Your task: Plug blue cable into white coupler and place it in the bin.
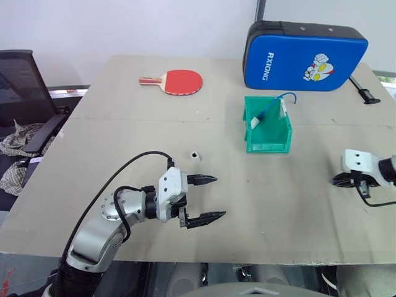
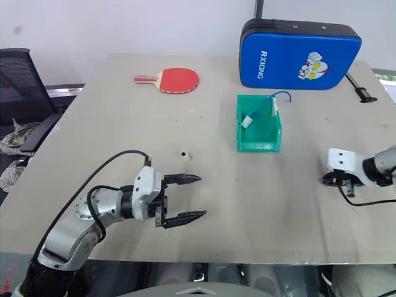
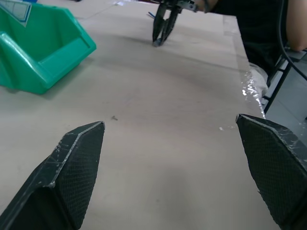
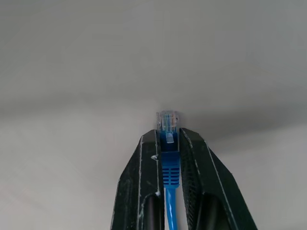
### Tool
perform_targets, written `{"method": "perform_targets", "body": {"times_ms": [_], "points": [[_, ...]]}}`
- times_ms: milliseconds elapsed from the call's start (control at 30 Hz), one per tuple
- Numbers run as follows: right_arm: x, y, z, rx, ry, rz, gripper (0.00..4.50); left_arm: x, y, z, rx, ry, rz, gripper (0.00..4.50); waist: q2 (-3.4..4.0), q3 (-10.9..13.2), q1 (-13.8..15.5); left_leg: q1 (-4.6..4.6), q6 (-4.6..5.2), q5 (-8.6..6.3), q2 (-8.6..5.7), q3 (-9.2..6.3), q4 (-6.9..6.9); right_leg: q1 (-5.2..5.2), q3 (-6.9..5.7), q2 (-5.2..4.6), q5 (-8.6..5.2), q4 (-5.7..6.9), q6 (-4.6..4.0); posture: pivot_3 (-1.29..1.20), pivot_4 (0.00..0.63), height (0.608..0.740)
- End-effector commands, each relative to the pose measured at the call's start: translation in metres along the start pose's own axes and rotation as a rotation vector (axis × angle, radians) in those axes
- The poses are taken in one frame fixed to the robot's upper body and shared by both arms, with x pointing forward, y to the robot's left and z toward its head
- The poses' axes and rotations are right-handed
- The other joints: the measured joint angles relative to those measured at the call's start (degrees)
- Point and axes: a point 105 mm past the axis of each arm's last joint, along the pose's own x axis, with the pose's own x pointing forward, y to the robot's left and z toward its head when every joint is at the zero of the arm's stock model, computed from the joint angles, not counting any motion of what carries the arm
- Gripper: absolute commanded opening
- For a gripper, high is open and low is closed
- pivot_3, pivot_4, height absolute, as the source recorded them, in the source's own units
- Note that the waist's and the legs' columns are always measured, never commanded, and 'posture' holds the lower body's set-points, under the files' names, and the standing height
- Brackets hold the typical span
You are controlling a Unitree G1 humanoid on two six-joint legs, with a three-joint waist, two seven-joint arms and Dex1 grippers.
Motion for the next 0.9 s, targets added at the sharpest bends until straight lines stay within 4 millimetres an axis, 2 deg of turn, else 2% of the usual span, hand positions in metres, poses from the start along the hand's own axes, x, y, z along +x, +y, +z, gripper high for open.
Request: {"method": "perform_targets", "body": {"times_ms": [33, 167, 267, 333, 400, 467, 500, 533, 600, 733, 833, 900], "points": [[0.011, 0.013, 0.060, -0.067, -0.116, 0.018, 0.02, 0.003, 0.003, 0.007, 0.052, 0.004, 0.024, 4.50, 0.03, 0.0, -0.2, 0.01, 0.00, 0.00, 0.02, -0.02, -0.02, -0.01, -0.01, 0.01, 0.00, 0.02, 0.01, 0.00, 0.150, 0.729], [0.055, 0.034, 0.111, -0.188, -0.145, 0.065, 0.02, 0.008, 0.013, -0.001, 0.076, 0.079, 0.058, 4.50, 0.02, 0.0, -0.1, 0.04, -0.01, 0.01, 0.03, -0.11, 0.00, 0.00, -0.11, 0.03, -0.04, 0.05, -0.05, 0.00, 0.150, 0.729], [0.083, 0.041, 0.133, -0.241, -0.148, 0.097, 0.02, 0.008, 0.020, -0.004, 0.090, 0.126, 0.053, 4.50, 0.02, 0.0, 0.0, 0.02, -0.01, 0.01, -0.01, -0.09, 0.05, 0.00, -0.11, 0.01, -0.09, 0.05, -0.16, 0.00, 0.150, 0.729], [0.099, 0.037, 0.142, -0.274, -0.155, 0.082, 0.86, 0.008, 0.024, -0.007, 0.107, 0.149, 0.021, 4.50, -0.11, -0.1, 0.0, 0.01, -0.01, 0.01, -0.04, -0.04, 0.06, 0.00, -0.09, 0.00, -0.10, 0.04, -0.17, 0.00, 0.150, 0.729], [0.102, 0.031, 0.138, -0.334, -0.122, 0.042, 1.72, 0.010, 0.027, -0.010, 0.113, 0.163, 0.009, 4.50, -0.22, -0.1, 0.0, 0.01, -0.01, 0.01, -0.04, -0.02, 0.08, 0.01, -0.12, 0.00, -0.09, 0.01, -0.18, 0.00, 0.150, 0.729], [0.090, 0.035, 0.140, -0.289, -0.187, 0.044, 2.82, 0.012, 0.031, -0.011, 0.109, 0.163, 0.011, 4.50, -0.29, -0.2, 0.0, 0.02, -0.01, 0.01, -0.04, 0.02, 0.07, 0.02, -0.10, -0.03, -0.08, -0.01, -0.20, 0.00, 0.150, 0.729], [0.082, 0.038, 0.142, -0.264, -0.233, 0.042, 2.92, 0.012, 0.032, -0.012, 0.108, 0.163, 0.011, 4.50, -0.29, -0.2, 0.1, 0.01, -0.01, 0.01, -0.04, 0.01, 0.07, 0.02, -0.10, -0.04, -0.06, -0.01, -0.24, 0.00, 0.150, 0.729], [0.078, 0.040, 0.144, -0.250, -0.262, 0.041, 3.67, 0.013, 0.032, -0.012, 0.107, 0.163, 0.010, 4.50, -0.29, -0.2, 0.3, -0.01, -0.01, 0.01, -0.04, 0.00, 0.06, 0.02, -0.11, -0.05, -0.03, 0.00, -0.29, 0.00, 0.150, 0.729], [0.056, 0.049, 0.145, -0.204, -0.376, 0.041, 4.47, 0.016, 0.032, -0.014, 0.120, 0.164, -0.007, 4.50, -0.27, -0.1, 0.6, -0.10, -0.01, 0.00, -0.04, -0.07, 0.06, -0.01, -0.17, -0.06, 0.05, -0.02, -0.34, 0.00, 0.150, 0.729], [0.014, 0.072, 0.140, -0.082, -0.593, -0.041, 4.47, 0.032, 0.032, -0.017, 0.134, 0.170, -0.060, 4.50, -0.16, -0.1, 1.7, -0.30, -0.01, 0.00, -0.07, -0.25, 0.05, -0.07, -0.31, -0.06, 0.11, -0.13, -0.23, 0.00, 0.150, 0.729], [0.004, 0.079, 0.109, -0.024, -0.541, -0.221, 4.47, 0.047, 0.039, -0.018, 0.141, 0.172, -0.097, 4.50, -0.19, -0.1, 1.6, -0.41, -0.01, 0.00, -0.12, -0.36, 0.10, -0.06, -0.42, -0.05, 0.06, -0.19, -0.09, 0.00, 0.150, 0.729], [-0.003, 0.086, 0.096, 0.070, -0.534, -0.317, 4.47, 0.055, 0.042, -0.018, 0.161, 0.174, -0.127, 4.50, -0.18, -0.1, 1.6, -0.39, -0.01, 0.00, -0.16, -0.40, 0.12, 0.00, -0.50, 0.01, -0.01, -0.17, 0.03, 0.00, 0.150, 0.729]]}}
